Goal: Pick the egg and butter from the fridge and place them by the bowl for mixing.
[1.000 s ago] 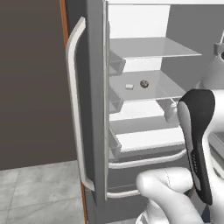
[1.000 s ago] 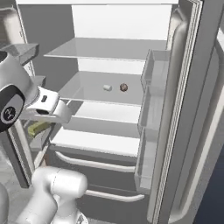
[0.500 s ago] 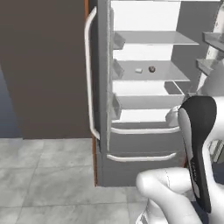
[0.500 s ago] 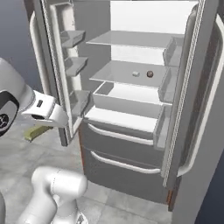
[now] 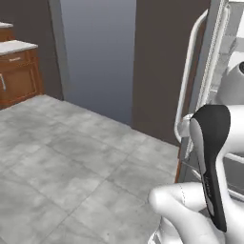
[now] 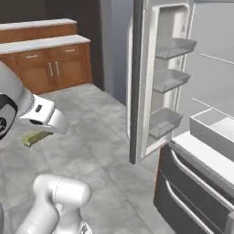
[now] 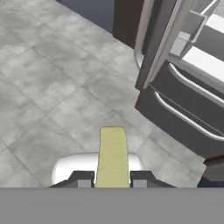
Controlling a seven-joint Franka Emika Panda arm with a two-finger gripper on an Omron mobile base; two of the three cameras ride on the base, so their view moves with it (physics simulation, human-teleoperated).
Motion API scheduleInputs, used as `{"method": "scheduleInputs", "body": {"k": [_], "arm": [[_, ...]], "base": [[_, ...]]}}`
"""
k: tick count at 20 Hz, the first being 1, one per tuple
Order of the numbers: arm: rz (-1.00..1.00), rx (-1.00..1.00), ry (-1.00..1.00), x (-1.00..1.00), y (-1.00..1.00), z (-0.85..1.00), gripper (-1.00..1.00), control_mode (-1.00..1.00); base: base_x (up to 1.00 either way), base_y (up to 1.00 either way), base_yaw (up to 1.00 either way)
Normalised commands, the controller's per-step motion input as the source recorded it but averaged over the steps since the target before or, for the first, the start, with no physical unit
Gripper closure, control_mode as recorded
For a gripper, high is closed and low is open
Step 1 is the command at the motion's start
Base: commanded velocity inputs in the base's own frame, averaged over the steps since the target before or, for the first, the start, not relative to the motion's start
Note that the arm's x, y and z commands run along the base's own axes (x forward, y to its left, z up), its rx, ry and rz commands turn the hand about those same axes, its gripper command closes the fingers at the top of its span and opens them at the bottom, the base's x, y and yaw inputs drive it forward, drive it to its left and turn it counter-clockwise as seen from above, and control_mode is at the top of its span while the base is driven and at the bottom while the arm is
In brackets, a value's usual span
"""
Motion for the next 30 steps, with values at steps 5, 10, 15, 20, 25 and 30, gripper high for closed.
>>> {"method": "scheduleInputs", "body": {"k": [5,10,15,20,25,30], "arm": [[0.0,0.0,0.0,0.0,0.0,0.0,1.0,1.0],[0.0,0.0,0.0,0.0,0.0,0.0,1.0,1.0],[0.0,0.0,0.0,0.0,0.0,0.0,1.0,1.0],[0.0,0.0,0.0,0.0,0.0,0.0,1.0,1.0],[0.0,0.0,0.0,0.0,0.0,0.0,1.0,1.0],[0.0,0.0,0.0,0.0,0.0,0.0,1.0,1.0]], "base": [[-0.05,0.0,1.0],[0.0,0.0,1.0],[0.28,0.06,0.85],[0.47,0.21,0.61],[0.11,0.04,0.94],[0.01,0.0,1.0]]}}
